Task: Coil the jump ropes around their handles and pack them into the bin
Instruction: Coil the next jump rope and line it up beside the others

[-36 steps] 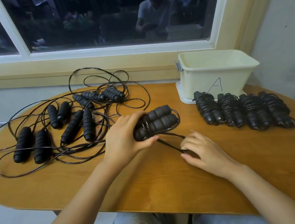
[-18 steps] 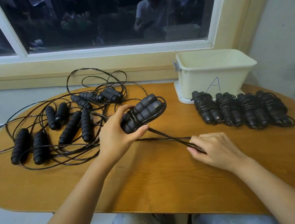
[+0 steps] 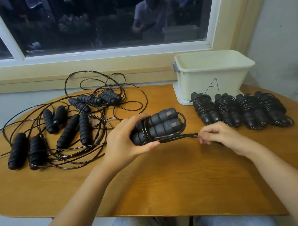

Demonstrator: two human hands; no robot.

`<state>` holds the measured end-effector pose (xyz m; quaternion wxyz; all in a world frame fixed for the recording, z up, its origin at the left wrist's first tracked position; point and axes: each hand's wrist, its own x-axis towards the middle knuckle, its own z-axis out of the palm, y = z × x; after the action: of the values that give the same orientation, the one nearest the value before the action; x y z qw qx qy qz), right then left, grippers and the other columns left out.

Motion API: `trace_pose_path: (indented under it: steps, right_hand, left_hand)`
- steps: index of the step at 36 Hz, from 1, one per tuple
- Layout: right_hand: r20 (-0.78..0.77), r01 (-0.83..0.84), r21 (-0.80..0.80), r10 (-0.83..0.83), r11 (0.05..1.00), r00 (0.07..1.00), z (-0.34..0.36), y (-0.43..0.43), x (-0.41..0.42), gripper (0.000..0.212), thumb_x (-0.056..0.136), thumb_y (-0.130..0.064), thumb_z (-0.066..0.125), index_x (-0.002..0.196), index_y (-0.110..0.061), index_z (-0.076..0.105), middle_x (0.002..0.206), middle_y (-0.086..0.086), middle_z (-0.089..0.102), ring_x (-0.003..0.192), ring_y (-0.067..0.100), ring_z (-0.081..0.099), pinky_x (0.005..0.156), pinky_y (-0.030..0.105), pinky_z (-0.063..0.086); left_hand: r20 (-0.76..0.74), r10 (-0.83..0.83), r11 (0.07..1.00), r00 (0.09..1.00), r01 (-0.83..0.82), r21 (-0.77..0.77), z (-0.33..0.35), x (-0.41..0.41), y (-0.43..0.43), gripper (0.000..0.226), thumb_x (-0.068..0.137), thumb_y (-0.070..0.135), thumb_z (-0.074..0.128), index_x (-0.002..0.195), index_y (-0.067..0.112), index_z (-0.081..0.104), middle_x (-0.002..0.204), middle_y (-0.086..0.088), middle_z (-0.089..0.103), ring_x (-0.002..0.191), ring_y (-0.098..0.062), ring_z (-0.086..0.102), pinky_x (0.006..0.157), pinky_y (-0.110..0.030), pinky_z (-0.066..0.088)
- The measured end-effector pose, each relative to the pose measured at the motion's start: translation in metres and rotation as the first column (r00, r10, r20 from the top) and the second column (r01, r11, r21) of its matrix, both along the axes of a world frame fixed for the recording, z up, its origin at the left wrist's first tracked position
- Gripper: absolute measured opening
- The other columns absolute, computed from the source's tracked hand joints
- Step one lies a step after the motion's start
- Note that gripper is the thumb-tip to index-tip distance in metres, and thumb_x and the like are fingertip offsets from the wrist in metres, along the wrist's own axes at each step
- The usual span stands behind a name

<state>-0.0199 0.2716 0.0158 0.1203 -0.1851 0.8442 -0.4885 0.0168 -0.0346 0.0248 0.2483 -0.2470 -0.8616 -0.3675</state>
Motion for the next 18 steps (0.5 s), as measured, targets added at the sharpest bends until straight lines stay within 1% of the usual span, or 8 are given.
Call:
trace_pose_path:
  steps: [3, 5, 8, 10, 12, 14, 16, 18]
  right_hand:
    - [0.100, -0.012, -0.022, 0.014, 1.000, 0.995, 0.014, -0.006, -0.012, 0.041, 0.087, -0.048, 0.066, 0.067, -0.012, 0.065, 0.062, 0.006, 0.048, 0.057, 0.006, 0.047, 0.071, 0.015, 0.037]
    - [0.118, -0.015, 0.041, 0.010, 0.999, 0.993, 0.023, -0.013, -0.022, 0.034, 0.087, -0.042, 0.063, 0.064, -0.017, 0.066, 0.063, 0.004, 0.052, 0.057, 0.007, 0.045, 0.065, 0.017, 0.039]
    - [0.080, 0.004, 0.163, -0.018, 0.987, 0.997, 0.037, -0.025, -0.034, 0.033, 0.092, -0.036, 0.065, 0.063, -0.021, 0.070, 0.061, -0.001, 0.057, 0.059, 0.008, 0.048, 0.064, 0.018, 0.042]
    - [0.027, 0.024, 0.193, -0.030, 0.981, 0.999, 0.053, -0.037, -0.033, 0.030, 0.093, -0.034, 0.065, 0.069, -0.018, 0.072, 0.054, -0.008, 0.054, 0.051, 0.001, 0.047, 0.057, 0.011, 0.038]
    - [-0.043, 0.048, 0.190, -0.041, 0.981, 0.998, 0.068, -0.049, -0.027, 0.028, 0.094, -0.032, 0.065, 0.071, -0.018, 0.072, 0.049, -0.020, 0.057, 0.047, -0.008, 0.049, 0.054, 0.008, 0.034]
    - [-0.155, 0.084, 0.215, -0.051, 0.973, 0.987, 0.077, -0.060, -0.017, 0.027, 0.093, -0.035, 0.066, 0.071, -0.022, 0.074, 0.057, -0.026, 0.062, 0.053, -0.013, 0.052, 0.058, 0.010, 0.032]
    - [-0.279, 0.123, 0.287, -0.040, 0.950, 0.960, 0.078, -0.069, -0.002, 0.027, 0.093, -0.040, 0.064, 0.071, -0.028, 0.074, 0.056, -0.031, 0.059, 0.056, -0.008, 0.051, 0.062, 0.018, 0.036]
    - [-0.355, 0.161, 0.339, -0.032, 0.927, 0.934, 0.075, -0.075, 0.014, 0.028, 0.094, -0.044, 0.061, 0.073, -0.031, 0.074, 0.058, -0.027, 0.060, 0.060, -0.004, 0.053, 0.065, 0.025, 0.041]
  left_hand:
    - [-0.077, -0.082, 0.993, 0.994, 0.075, -0.088, 0.006, 0.004, 0.003, 0.065, 0.077, 0.063, 0.070, 0.128, 0.027, 0.056, 0.115, 0.014, 0.063, 0.104, -0.002, 0.057, 0.088, -0.032, 0.050]
    - [-0.145, -0.135, 0.965, 0.980, 0.096, -0.246, 0.011, 0.008, 0.008, 0.066, 0.079, 0.067, 0.067, 0.128, 0.025, 0.056, 0.112, 0.009, 0.066, 0.099, -0.009, 0.059, 0.082, -0.035, 0.050]
    - [-0.274, -0.202, 0.838, 0.940, 0.022, -0.545, 0.015, 0.010, 0.017, 0.068, 0.083, 0.071, 0.059, 0.130, 0.023, 0.053, 0.109, 0.003, 0.065, 0.092, -0.017, 0.059, 0.073, -0.036, 0.050]
    - [-0.317, -0.225, 0.739, 0.921, -0.051, -0.672, 0.016, 0.012, 0.023, 0.067, 0.084, 0.070, 0.058, 0.131, 0.022, 0.052, 0.108, 0.000, 0.065, 0.091, -0.019, 0.058, 0.070, -0.034, 0.049]
    - [-0.351, -0.191, 0.670, 0.917, -0.140, -0.729, 0.013, 0.013, 0.028, 0.069, 0.079, 0.066, 0.066, 0.128, 0.019, 0.056, 0.103, -0.001, 0.066, 0.089, -0.020, 0.060, 0.068, -0.033, 0.048]
    - [-0.377, -0.092, 0.642, 0.922, -0.234, -0.730, 0.009, 0.012, 0.031, 0.073, 0.071, 0.064, 0.073, 0.123, 0.016, 0.060, 0.097, -0.002, 0.068, 0.085, -0.021, 0.061, 0.065, -0.033, 0.049]
    - [-0.382, 0.024, 0.630, 0.924, -0.311, -0.712, 0.008, 0.010, 0.032, 0.077, 0.067, 0.064, 0.076, 0.122, 0.012, 0.062, 0.092, -0.005, 0.069, 0.081, -0.023, 0.062, 0.063, -0.035, 0.050]
    - [-0.384, 0.110, 0.629, 0.917, -0.363, -0.687, 0.008, 0.007, 0.031, 0.080, 0.064, 0.065, 0.077, 0.120, 0.010, 0.064, 0.087, -0.006, 0.068, 0.078, -0.025, 0.062, 0.061, -0.036, 0.050]
